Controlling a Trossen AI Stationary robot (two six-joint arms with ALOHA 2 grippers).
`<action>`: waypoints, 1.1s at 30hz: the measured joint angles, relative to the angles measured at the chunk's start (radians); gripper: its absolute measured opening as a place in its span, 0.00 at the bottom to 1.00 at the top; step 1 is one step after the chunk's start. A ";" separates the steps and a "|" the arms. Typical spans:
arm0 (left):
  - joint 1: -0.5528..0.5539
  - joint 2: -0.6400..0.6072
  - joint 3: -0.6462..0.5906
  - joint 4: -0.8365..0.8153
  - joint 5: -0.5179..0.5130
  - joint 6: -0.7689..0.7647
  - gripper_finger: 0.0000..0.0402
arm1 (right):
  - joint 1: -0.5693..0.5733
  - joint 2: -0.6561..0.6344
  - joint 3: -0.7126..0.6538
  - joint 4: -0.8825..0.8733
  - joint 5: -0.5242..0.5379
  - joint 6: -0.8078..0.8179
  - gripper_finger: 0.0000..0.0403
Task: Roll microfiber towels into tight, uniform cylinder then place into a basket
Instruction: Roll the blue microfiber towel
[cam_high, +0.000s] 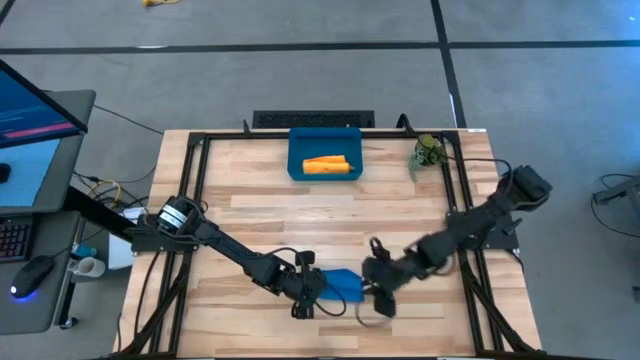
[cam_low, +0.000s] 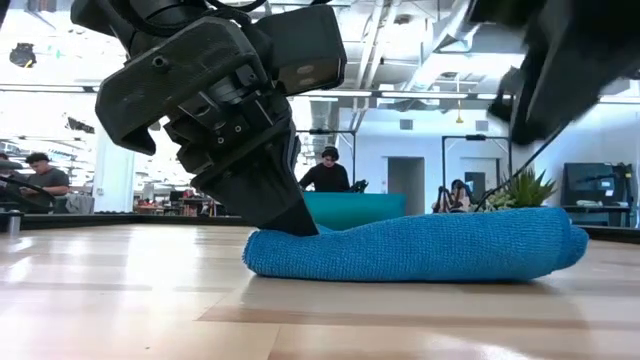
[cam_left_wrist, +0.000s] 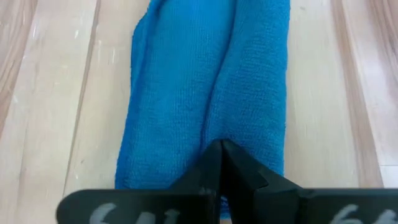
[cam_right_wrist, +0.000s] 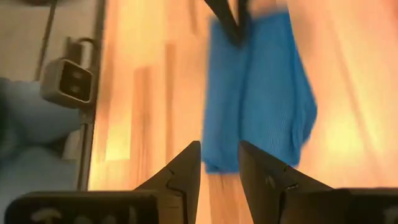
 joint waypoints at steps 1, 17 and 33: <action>0.001 0.000 0.000 0.000 0.000 -0.003 0.00 | 0.034 -0.010 0.000 0.014 0.067 -0.038 0.32; 0.001 0.000 0.000 0.000 0.001 -0.066 0.00 | 0.208 0.223 0.001 0.429 0.334 -0.503 0.31; 0.002 0.000 0.000 0.000 0.000 -0.061 0.00 | 0.104 0.261 0.002 0.355 0.273 -0.347 0.29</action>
